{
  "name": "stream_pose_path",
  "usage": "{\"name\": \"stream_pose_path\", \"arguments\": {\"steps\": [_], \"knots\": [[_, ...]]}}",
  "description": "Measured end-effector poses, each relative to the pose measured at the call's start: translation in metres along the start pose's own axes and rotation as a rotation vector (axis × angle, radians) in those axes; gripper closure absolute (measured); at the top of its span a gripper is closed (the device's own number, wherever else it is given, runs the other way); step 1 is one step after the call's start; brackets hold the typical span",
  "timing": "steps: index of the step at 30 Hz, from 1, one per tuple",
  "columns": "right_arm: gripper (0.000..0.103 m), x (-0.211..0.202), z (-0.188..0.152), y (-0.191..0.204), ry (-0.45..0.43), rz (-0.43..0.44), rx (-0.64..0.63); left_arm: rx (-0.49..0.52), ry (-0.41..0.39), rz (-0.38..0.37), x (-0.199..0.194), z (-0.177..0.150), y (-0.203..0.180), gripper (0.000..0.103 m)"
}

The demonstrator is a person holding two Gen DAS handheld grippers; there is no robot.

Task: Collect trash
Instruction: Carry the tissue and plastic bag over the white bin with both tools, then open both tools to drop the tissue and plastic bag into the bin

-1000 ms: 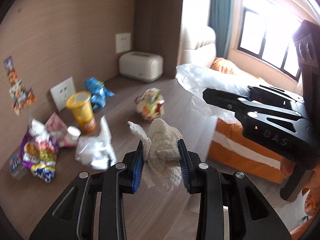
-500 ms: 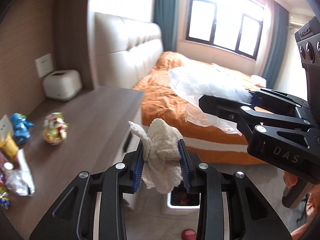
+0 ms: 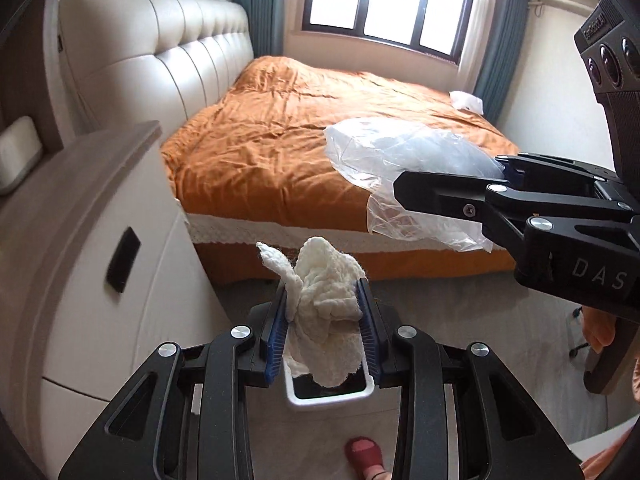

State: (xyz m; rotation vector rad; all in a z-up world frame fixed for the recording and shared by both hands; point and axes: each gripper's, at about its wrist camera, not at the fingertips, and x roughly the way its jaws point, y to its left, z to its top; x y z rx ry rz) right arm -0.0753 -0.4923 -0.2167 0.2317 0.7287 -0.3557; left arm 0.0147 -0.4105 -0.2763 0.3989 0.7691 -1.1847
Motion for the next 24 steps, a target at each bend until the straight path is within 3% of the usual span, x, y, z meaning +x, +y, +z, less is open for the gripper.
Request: {"name": "stream_pose_path", "arguments": {"steps": [7,14,22,23,24], "knots": [[0.067,0.067,-0.043,-0.038,0.103,0.016,0.034,0.010,0.088,-0.064,0.100,-0.037,-0.008,0.071],[0.067,0.157,-0.108,-0.067,0.227,0.061,0.054,0.011,0.172,-0.085,0.195,-0.087,-0.006,0.071],[0.067,0.236,-0.177,-0.085,0.310,0.090,0.062,0.010,0.244,-0.087,0.264,-0.142,0.008,0.071],[0.062,0.244,-0.185,-0.086,0.317,0.090,0.061,0.006,0.248,-0.086,0.272,-0.150,0.010,0.068],[0.045,0.251,-0.192,-0.088,0.324,0.092,0.062,-0.001,0.250,-0.088,0.276,-0.156,0.010,0.062]]}}
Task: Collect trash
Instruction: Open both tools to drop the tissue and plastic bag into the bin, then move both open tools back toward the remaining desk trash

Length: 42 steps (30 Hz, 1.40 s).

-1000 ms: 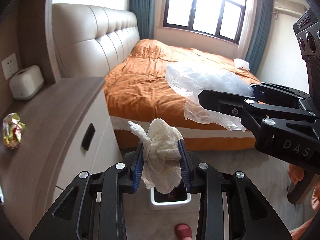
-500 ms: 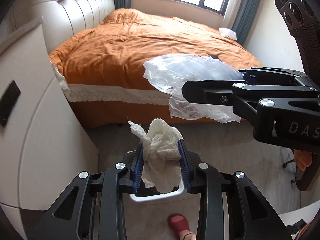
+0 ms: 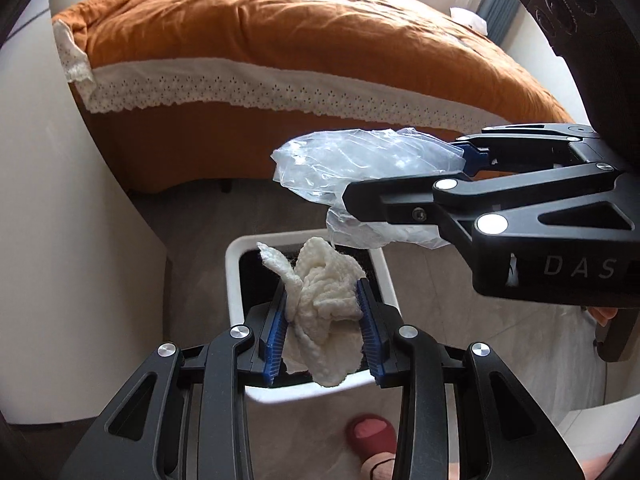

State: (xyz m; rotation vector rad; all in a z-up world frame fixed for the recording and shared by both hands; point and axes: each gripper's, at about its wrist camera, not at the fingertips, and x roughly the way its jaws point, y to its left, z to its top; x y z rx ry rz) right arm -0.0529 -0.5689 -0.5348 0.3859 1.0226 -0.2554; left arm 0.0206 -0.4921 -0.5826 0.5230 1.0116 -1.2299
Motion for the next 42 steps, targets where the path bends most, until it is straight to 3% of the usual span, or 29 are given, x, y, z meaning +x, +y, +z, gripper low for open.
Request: {"name": "stream_pose_path", "arguments": {"steps": [1,2,7,15,28,42], "knots": [[0.027,0.008,-0.004,-0.001,0.012,0.009,0.002,-0.014,0.009,-0.019,0.008,-0.004,0.004,0.023],[0.005,0.017,-0.008,-0.003,0.023,0.021,0.007,-0.020,0.001,-0.009,0.013,-0.007,0.006,0.005],[0.004,0.035,-0.018,-0.009,0.061,0.003,0.004,0.018,0.023,0.054,0.028,-0.012,0.005,0.004],[0.004,-0.021,0.013,-0.004,0.004,-0.020,0.003,-0.009,-0.041,0.070,-0.039,0.021,-0.003,0.004],[0.004,-0.199,0.076,0.033,-0.269,-0.036,0.009,-0.086,-0.239,0.159,-0.213,0.094,-0.037,0.004],[0.004,-0.325,0.112,0.078,-0.546,-0.037,-0.071,-0.131,-0.423,0.285,-0.353,0.123,-0.067,0.004]]}}
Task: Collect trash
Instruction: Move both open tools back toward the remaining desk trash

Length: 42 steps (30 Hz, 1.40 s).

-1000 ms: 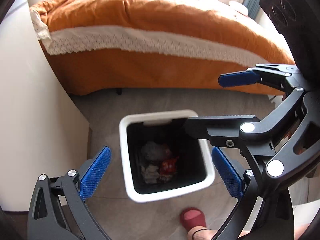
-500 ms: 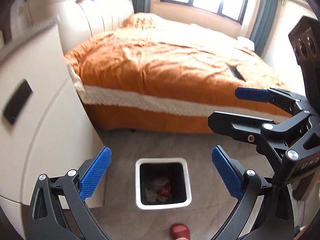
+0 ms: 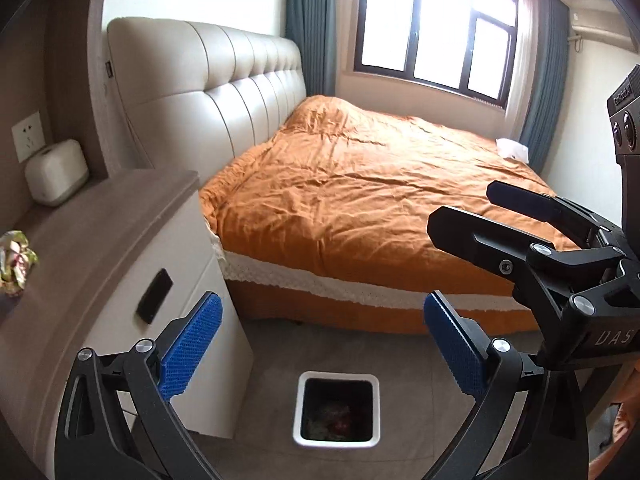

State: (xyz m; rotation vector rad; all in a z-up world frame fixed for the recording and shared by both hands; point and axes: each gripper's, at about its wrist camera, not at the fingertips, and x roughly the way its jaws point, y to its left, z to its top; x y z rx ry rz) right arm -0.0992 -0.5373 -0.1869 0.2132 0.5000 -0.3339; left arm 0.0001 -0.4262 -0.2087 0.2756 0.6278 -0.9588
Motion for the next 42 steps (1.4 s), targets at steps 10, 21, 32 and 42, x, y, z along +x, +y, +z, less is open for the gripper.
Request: {"name": "stream_pose_path", "arguments": {"steps": [10,21,32,42], "knots": [[0.004,-0.014,0.054,0.065,-0.088,0.136,-0.184,-0.095,-0.098,0.258,-0.080,0.032,0.044,0.004],[0.004,0.015,0.100,0.162,-0.106,0.339,-0.270,-0.216,-0.135,0.509,-0.140,0.035,0.133,0.005],[0.004,0.048,0.117,0.239,-0.097,0.432,-0.375,-0.356,-0.139,0.677,-0.171,0.020,0.207,0.005],[0.004,0.095,0.120,0.286,-0.042,0.493,-0.398,-0.435,-0.077,0.695,-0.169,0.005,0.259,0.005]]}}
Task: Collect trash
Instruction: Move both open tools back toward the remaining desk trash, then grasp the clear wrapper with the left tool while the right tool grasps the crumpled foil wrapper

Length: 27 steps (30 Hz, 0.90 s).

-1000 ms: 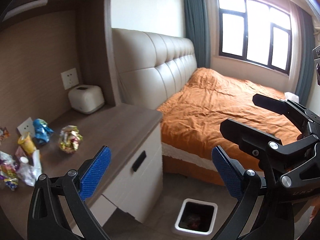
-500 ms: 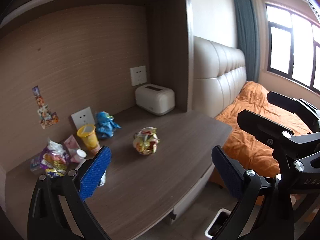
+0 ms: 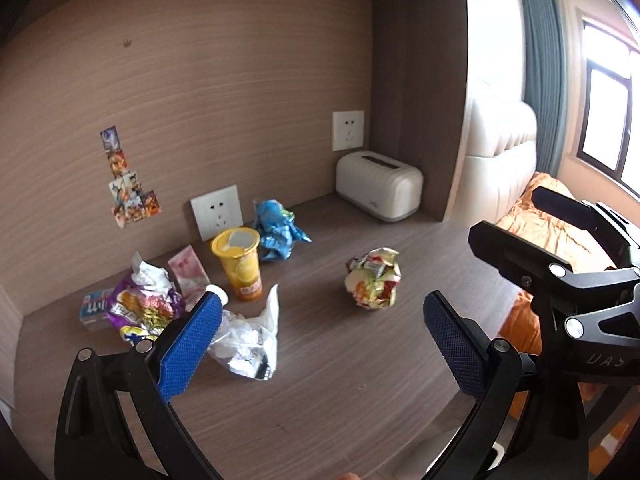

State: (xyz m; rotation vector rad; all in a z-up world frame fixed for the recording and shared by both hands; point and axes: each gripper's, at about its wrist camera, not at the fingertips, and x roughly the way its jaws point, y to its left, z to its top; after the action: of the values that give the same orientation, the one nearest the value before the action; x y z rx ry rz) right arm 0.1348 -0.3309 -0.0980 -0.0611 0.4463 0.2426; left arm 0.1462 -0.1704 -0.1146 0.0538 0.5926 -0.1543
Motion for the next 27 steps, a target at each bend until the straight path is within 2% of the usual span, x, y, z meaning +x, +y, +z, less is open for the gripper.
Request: {"name": "stream_pose_path", "arguments": {"steps": [13,27], "knots": [[0.004,0.056,0.004,0.012,0.044,0.021,-0.014,-0.046,0.072,0.018,0.046,0.002,0.042,0.005],[0.004,0.117,-0.015,0.023,0.130,0.006,-0.022,-0.071,0.170,0.030,0.098,-0.017,0.064,0.005]]}}
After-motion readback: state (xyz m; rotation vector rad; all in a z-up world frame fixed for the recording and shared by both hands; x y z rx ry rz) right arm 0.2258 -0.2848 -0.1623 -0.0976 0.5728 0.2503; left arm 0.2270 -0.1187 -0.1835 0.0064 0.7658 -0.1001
